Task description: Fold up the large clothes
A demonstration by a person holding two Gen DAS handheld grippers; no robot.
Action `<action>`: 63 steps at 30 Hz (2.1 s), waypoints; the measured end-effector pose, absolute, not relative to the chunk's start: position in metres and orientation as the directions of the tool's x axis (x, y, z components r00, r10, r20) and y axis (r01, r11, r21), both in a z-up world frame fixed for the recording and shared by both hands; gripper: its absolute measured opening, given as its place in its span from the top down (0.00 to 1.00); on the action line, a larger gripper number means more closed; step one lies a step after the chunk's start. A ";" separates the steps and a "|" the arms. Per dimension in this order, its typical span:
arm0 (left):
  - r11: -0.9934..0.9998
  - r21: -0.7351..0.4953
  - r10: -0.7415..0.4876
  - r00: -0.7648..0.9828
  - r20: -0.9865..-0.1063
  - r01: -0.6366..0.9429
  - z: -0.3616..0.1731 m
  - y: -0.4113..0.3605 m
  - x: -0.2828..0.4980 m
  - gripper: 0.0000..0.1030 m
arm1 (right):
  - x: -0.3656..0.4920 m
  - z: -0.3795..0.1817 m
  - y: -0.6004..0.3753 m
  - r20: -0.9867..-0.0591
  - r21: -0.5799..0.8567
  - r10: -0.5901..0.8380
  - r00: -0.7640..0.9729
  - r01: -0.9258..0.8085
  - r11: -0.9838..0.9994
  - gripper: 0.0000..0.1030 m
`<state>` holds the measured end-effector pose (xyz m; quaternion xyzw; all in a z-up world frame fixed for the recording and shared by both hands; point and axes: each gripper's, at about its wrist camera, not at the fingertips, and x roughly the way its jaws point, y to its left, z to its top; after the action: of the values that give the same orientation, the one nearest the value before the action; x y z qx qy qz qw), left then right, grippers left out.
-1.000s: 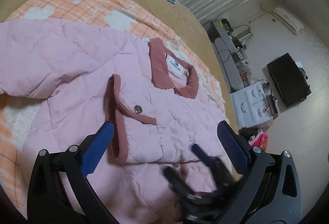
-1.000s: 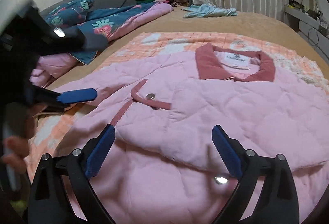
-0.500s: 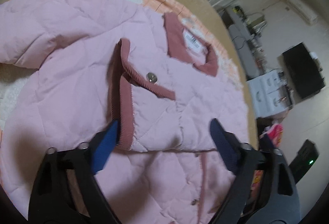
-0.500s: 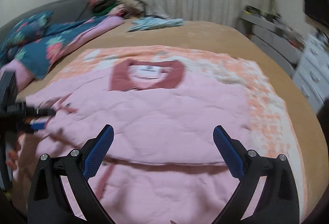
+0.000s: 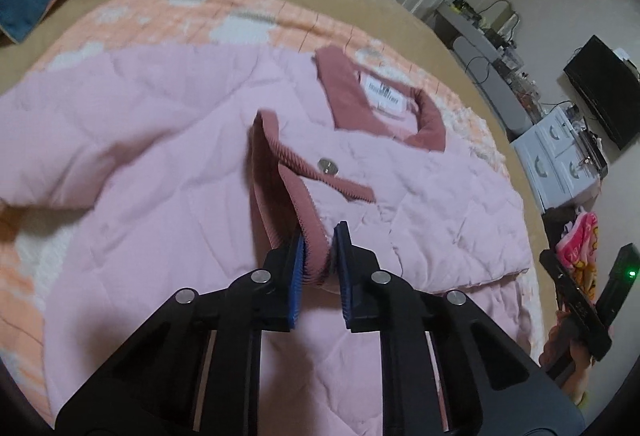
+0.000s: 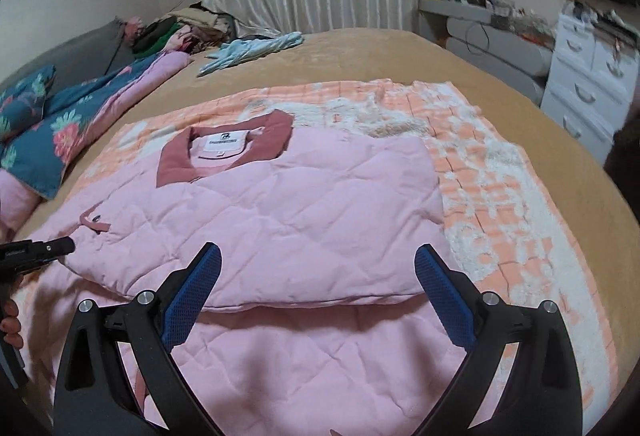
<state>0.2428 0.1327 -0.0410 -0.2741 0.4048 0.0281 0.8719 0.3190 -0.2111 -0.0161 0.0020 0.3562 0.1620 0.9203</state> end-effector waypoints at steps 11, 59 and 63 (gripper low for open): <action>0.840 -0.475 -0.138 0.744 -0.654 -0.261 0.006 0.151 0.230 0.94 | 0.322 -0.005 -0.231 -0.616 0.144 0.281 0.736 -0.245 0.959 0.06; 0.895 -0.310 -0.047 0.623 -0.781 -0.322 -0.030 0.153 0.188 0.09 | 0.274 -0.015 -0.160 -0.675 0.110 0.359 0.644 -0.393 0.913 0.04; 0.883 -0.326 -0.043 0.632 -0.774 -0.338 -0.022 0.160 0.178 0.09 | 0.261 -0.006 -0.149 -0.669 0.093 0.354 0.654 -0.399 0.912 0.04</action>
<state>0.1783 0.1604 -0.0224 -0.2269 0.4204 0.0844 0.8745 0.2606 -0.1491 -0.0063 -0.0310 0.3608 0.2072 0.9088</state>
